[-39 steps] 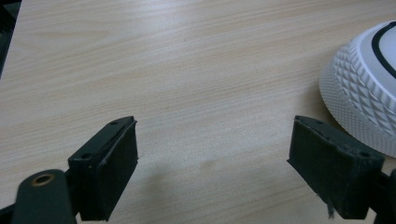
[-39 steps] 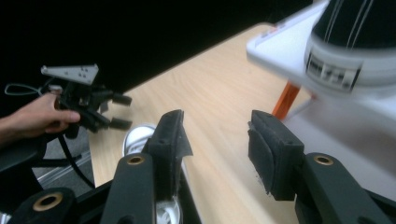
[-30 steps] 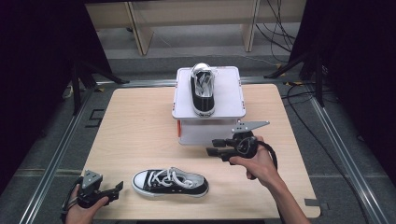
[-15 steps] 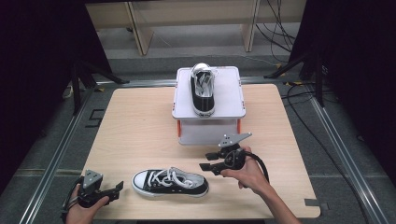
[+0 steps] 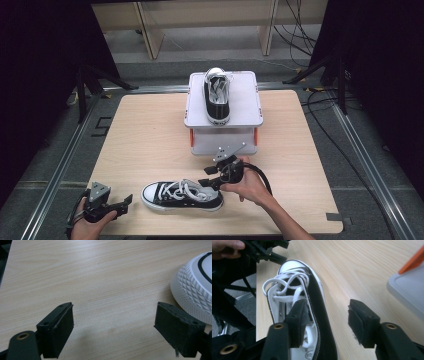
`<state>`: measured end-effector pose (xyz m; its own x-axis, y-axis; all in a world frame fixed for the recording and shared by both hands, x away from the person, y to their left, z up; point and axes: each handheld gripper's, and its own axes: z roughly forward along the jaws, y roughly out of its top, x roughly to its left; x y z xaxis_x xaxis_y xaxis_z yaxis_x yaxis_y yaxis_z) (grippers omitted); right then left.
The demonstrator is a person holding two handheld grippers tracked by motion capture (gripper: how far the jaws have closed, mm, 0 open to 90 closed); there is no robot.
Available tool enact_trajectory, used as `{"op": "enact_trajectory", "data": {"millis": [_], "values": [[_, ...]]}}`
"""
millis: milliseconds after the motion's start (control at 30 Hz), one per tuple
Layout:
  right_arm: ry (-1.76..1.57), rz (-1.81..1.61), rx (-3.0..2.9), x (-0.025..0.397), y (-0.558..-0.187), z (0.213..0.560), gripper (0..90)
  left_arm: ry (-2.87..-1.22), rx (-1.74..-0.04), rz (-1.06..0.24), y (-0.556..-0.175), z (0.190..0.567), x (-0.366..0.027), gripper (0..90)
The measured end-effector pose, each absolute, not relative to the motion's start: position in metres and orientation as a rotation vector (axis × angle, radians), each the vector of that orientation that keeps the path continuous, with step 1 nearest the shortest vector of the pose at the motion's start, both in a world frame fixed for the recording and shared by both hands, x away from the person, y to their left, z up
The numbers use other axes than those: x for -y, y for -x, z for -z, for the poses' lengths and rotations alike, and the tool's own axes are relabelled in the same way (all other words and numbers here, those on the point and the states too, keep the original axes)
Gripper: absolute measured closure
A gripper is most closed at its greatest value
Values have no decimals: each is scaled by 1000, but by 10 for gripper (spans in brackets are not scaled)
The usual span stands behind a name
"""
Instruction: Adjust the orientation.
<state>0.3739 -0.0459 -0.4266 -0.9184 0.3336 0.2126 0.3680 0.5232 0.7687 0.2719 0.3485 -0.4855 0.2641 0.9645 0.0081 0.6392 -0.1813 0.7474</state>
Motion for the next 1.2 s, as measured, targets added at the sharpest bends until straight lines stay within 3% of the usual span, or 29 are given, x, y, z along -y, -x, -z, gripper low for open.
{"op": "enact_trajectory", "data": {"millis": [433,667,800,1200], "values": [[453,1302,2817,21,-369,430,632,-1897,-1434,-673,-270,483,-347,152],[375,1229,2854,-1,-371,433,745,-1903,-1439,-674,-271,484,-347,152],[329,1179,2896,-9,-371,438,880,-1896,-1440,-661,-271,485,-348,152],[484,1156,2916,24,-363,433,889,-1899,-1444,-666,-271,484,-349,152]]}}
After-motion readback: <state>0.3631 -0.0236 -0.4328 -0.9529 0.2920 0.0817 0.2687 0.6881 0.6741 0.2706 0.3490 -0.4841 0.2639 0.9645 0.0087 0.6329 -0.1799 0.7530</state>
